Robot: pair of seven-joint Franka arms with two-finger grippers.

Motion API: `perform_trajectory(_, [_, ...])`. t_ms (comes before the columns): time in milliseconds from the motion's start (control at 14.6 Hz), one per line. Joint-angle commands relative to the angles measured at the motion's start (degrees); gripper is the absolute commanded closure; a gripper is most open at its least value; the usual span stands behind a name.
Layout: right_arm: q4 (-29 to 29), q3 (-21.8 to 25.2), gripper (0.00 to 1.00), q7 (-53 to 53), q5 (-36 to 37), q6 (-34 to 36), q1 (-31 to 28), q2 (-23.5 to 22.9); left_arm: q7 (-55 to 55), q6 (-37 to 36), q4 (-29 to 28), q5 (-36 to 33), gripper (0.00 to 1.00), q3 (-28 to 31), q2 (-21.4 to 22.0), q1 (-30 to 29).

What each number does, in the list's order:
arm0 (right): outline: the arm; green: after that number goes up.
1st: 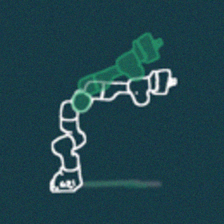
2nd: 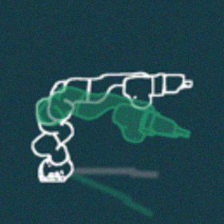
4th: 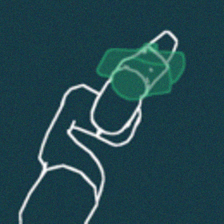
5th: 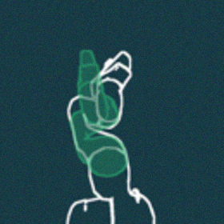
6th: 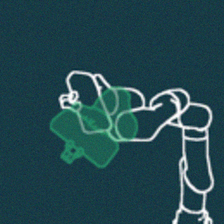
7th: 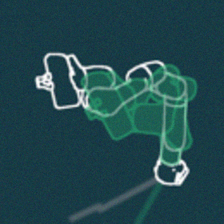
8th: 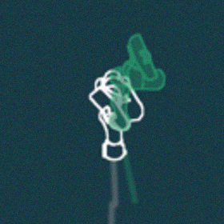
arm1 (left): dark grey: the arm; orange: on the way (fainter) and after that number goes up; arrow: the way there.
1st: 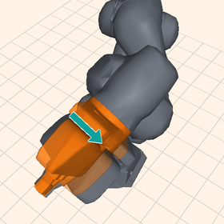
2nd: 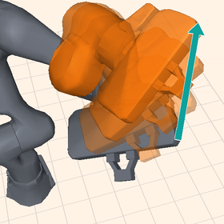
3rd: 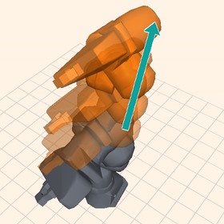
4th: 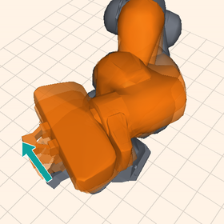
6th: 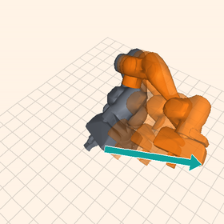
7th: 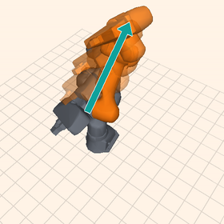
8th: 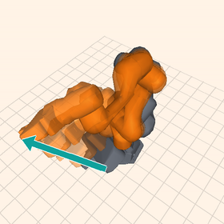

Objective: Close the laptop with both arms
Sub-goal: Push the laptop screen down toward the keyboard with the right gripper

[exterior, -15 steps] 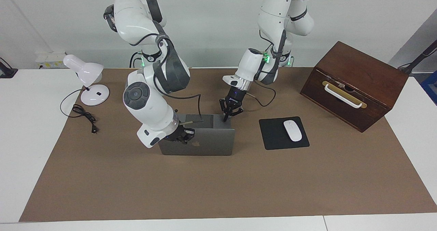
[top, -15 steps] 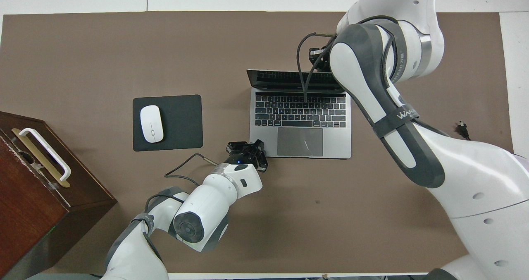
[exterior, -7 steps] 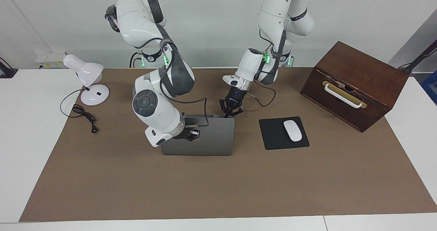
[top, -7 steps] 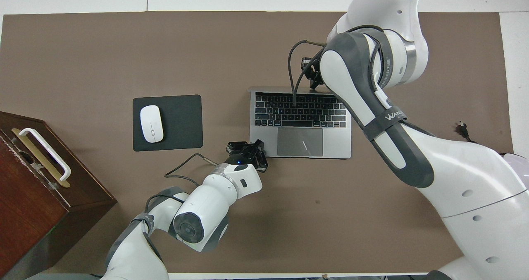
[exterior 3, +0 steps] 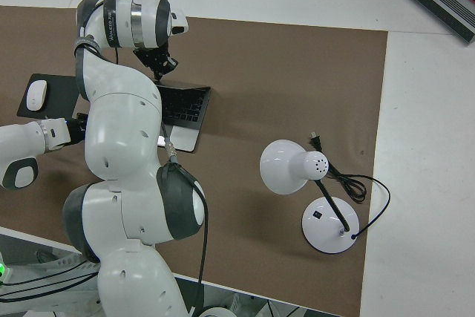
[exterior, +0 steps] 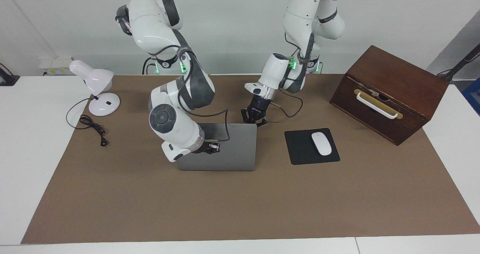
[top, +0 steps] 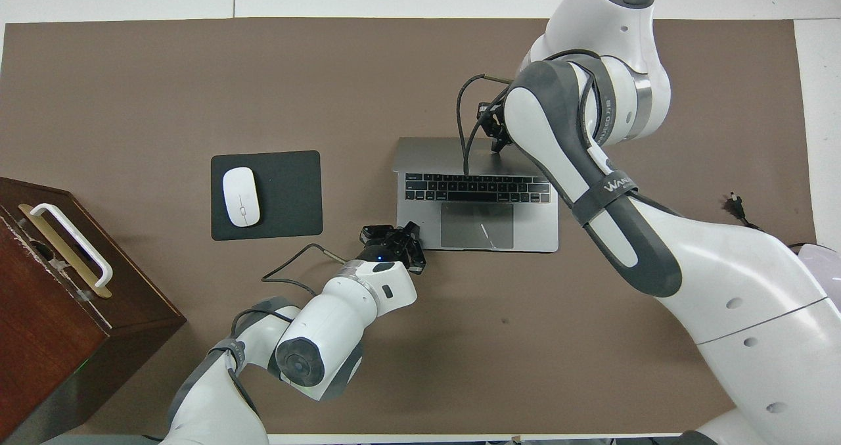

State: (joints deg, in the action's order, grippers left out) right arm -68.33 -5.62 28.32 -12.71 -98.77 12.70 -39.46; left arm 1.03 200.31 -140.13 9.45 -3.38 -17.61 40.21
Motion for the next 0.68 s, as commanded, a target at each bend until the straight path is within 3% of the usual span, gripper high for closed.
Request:
perform_trajectory(0, [-4.35, -0.26, 1.0, 1.39, -1.36, -1.59, 0.22, 1.67, 1.26, 0.52, 0.21, 0.22, 1.0, 0.47, -3.66, 0.3])
perform_trajectory(616, [-12.52, -0.26, 1.0, 1.39, -1.36, -8.98, 1.01, 4.13, 2.22, 0.52, 0.21, 0.13, 1.0, 0.47, -4.19, 0.3])
